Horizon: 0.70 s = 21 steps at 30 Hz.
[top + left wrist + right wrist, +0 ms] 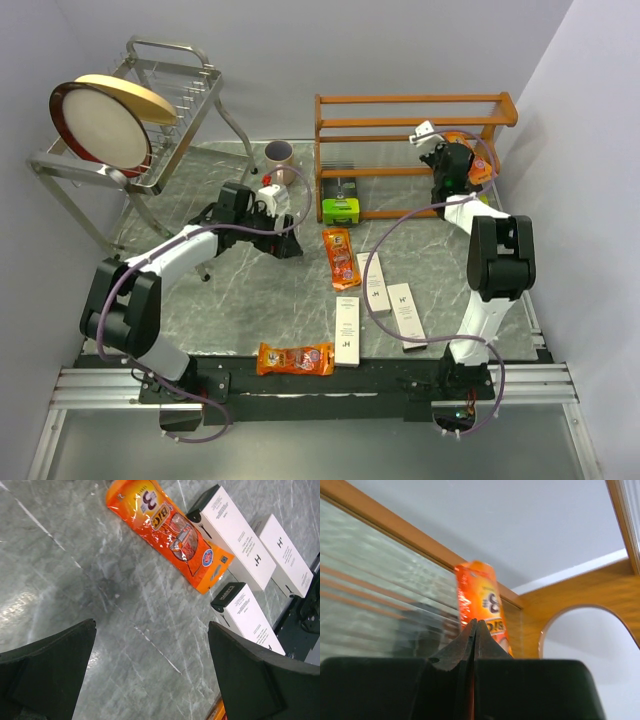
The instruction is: Place and organize the shaving razors onto the shelf
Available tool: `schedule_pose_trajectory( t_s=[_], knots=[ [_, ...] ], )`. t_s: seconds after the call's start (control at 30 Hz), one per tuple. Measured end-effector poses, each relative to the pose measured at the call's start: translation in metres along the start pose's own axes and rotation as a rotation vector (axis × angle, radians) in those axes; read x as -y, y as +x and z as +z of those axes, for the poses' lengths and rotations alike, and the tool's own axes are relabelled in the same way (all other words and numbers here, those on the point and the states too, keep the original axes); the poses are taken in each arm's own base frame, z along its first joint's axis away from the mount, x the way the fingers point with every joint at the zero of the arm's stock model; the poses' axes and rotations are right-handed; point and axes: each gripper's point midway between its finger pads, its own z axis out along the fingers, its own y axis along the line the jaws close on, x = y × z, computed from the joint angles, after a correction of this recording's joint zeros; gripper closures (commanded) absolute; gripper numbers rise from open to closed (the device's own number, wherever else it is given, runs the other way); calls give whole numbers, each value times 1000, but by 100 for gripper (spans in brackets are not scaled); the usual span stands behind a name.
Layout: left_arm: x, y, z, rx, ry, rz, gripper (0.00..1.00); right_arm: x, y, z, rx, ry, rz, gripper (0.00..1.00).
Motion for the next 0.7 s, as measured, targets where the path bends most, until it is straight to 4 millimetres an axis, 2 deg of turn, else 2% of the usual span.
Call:
schedule_pose_trajectory(
  t_s=[0.37, 0.7],
  knots=[
    [4, -5, 9, -6, 13, 10, 1, 12, 18, 19, -38, 41, -24, 100],
    [10, -4, 13, -13, 28, 22, 1, 18, 33, 17, -84, 66, -30, 100]
  ],
)
